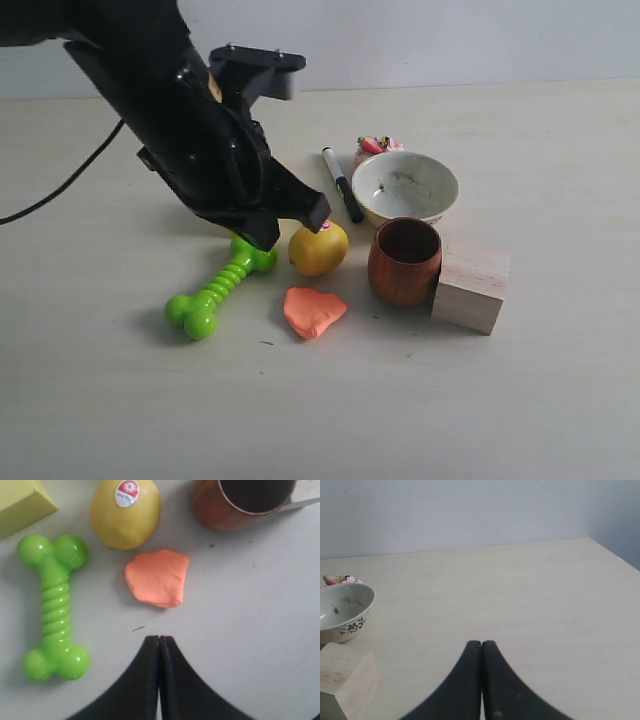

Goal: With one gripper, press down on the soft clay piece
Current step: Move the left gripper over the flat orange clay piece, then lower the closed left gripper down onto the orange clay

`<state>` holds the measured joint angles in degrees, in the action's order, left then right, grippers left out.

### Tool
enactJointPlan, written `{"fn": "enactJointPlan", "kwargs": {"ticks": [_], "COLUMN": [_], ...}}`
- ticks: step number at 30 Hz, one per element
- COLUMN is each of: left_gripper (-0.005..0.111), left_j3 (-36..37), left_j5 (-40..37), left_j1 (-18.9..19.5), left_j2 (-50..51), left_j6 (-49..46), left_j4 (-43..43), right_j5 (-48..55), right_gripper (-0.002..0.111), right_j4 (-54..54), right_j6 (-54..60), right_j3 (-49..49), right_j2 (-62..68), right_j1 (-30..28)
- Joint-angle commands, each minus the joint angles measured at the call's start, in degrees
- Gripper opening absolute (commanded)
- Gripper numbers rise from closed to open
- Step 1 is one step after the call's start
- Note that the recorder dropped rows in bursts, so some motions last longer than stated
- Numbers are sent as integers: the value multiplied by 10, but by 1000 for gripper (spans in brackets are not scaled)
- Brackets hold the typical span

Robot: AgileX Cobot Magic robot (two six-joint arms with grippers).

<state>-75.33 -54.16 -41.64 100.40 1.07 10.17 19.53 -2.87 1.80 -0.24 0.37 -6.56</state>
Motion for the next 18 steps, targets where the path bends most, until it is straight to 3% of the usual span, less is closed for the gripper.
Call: {"fn": "enactJointPlan", "kwargs": {"ticks": [1, 11, 18], "left_gripper": [0, 0, 0], "left_j3": [-30, -53, -70], "left_j5": [-2, -4, 1], "left_j1": [-4, -13, -46], "left_j2": [39, 126, 162], "left_j6": [13, 46, 139], "left_j4": [-7, -19, -95], "right_j5": [-4, -4, -4], "right_gripper": [0, 0, 0], "right_j4": [3, 3, 3], "right_j6": [1, 1, 1], "right_j3": [2, 2, 2], "right_j2": [-4, -4, -4], "right_j1": [1, 1, 1]}}
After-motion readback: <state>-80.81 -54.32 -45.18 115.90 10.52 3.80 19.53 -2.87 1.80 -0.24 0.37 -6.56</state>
